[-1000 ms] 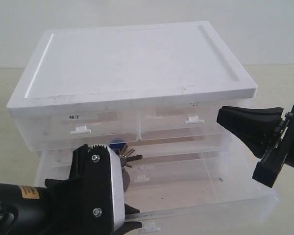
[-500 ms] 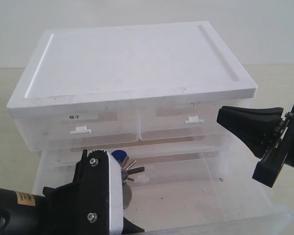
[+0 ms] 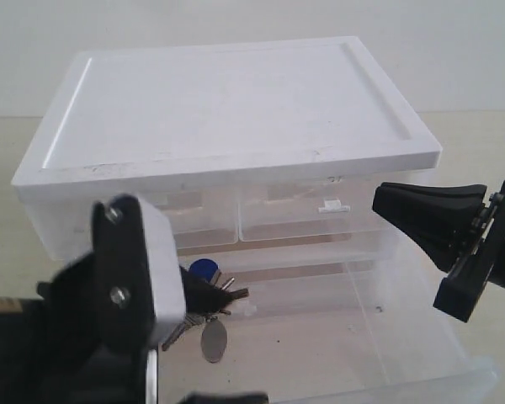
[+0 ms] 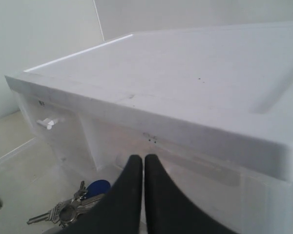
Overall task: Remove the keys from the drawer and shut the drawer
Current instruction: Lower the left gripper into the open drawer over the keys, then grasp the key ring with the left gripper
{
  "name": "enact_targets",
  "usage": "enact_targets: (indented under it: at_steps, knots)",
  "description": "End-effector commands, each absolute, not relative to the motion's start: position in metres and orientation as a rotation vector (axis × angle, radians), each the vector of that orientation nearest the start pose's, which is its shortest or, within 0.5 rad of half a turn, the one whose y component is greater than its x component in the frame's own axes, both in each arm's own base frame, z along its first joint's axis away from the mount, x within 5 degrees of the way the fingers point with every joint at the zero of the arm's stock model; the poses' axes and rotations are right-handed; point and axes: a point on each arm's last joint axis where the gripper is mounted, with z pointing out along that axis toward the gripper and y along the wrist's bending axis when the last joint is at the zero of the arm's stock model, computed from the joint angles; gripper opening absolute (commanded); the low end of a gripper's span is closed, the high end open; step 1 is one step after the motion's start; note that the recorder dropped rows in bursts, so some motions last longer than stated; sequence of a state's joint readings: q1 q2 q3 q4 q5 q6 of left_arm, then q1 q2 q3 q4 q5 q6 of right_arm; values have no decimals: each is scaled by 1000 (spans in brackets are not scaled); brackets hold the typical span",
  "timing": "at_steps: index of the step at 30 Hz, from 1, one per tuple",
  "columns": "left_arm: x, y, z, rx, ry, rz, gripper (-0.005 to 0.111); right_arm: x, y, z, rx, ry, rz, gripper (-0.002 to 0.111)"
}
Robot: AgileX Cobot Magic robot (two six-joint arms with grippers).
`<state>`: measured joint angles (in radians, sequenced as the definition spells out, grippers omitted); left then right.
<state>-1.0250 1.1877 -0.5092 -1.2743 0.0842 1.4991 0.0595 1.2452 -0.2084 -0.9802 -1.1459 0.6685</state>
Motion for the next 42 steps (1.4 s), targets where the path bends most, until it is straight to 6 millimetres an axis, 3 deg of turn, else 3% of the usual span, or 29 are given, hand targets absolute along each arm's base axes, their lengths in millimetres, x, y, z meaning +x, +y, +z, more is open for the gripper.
enact_targets:
  at_steps: [1, 4, 7, 9, 12, 16, 18, 28, 42]
  knots:
    - [124, -179, 248, 918, 1880, -492, 73, 166, 79, 209, -615, 1556, 831, 0]
    - [127, -177, 246, 843, 1927, -481, 73, 166, 79, 209, -615, 1556, 831, 0]
    - [139, -180, 220, 728, 2093, -356, 73, 166, 79, 209, -615, 1556, 831, 0]
    - [142, -186, 203, 768, 2146, -314, 73, 166, 79, 209, -615, 1556, 831, 0]
    - [145, -196, 193, 800, 2186, -320, 73, 166, 79, 209, -615, 1556, 831, 0]
    - [159, -194, 173, 626, 2267, -162, 73, 166, 79, 209, -615, 1556, 831, 0]
    - [158, -201, 165, 669, 2275, -212, 73, 166, 79, 209, -615, 1556, 831, 0]
    - [165, -208, 161, 636, 2202, -229, 73, 166, 79, 209, -615, 1556, 831, 0]
    - [164, -210, 143, 681, 2260, -197, 73, 166, 79, 209, -620, 1557, 834, 0]
